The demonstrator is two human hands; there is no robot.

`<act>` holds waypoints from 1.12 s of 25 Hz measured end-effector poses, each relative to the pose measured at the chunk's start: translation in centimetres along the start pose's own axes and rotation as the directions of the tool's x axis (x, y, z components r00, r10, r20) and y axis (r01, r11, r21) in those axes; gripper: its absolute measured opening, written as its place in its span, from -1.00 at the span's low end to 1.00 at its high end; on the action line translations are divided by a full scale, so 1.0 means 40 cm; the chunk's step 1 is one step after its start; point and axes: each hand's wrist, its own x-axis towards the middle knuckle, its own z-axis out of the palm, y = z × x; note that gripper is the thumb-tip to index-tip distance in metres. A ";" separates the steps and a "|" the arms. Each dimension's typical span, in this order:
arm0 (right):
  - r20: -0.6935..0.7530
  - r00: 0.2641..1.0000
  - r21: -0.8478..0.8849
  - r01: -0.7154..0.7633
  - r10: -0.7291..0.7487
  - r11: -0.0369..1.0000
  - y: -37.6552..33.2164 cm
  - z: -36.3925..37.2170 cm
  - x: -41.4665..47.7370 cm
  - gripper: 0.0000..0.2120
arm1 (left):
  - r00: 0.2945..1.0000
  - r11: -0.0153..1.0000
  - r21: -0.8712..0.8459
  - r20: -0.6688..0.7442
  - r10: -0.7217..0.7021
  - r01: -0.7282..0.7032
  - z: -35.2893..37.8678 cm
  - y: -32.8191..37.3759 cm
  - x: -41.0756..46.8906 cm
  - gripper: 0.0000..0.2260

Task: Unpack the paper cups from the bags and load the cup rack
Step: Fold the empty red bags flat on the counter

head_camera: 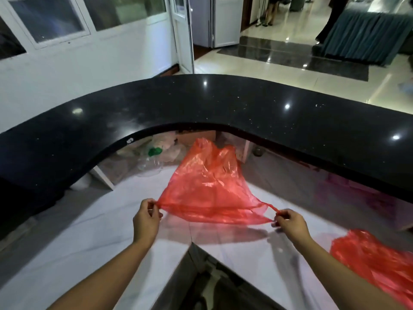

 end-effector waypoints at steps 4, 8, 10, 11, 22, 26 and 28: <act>0.121 0.987 -0.525 0.153 -0.105 0.837 0.084 -0.039 -0.026 -0.84 | 0.973 0.983 0.171 0.229 0.026 -0.067 0.026 -0.067 -0.047 -0.81; 0.199 0.977 -0.621 0.190 -0.081 0.761 0.100 -0.039 -0.046 -0.79 | 0.927 0.963 0.205 0.363 0.092 -0.176 0.048 -0.070 -0.079 -0.80; 0.219 0.964 -0.613 0.256 -0.150 0.747 0.102 -0.037 -0.051 -0.71 | 0.921 0.938 0.239 0.358 0.155 -0.251 0.044 -0.065 -0.072 -0.84; 0.232 0.957 -0.612 0.282 -0.174 0.739 0.105 -0.043 -0.053 -0.71 | 0.921 0.919 0.273 0.342 0.184 -0.285 0.036 -0.066 -0.061 -0.85; 0.346 0.938 -0.725 0.271 -0.006 0.633 0.114 -0.129 -0.061 -0.73 | 0.537 0.437 0.363 0.749 0.389 -0.823 -0.066 -0.238 -0.039 -0.71; 0.158 0.976 -0.723 0.218 -0.150 0.656 -0.004 -0.079 -0.019 -0.71 | 0.810 0.766 0.389 0.516 0.278 -0.511 -0.019 -0.106 0.002 -0.84; 0.132 0.959 -0.645 0.277 -0.253 0.713 -0.085 -0.029 0.019 -0.76 | 0.865 0.873 0.292 0.440 0.241 -0.392 0.041 -0.014 0.056 -0.83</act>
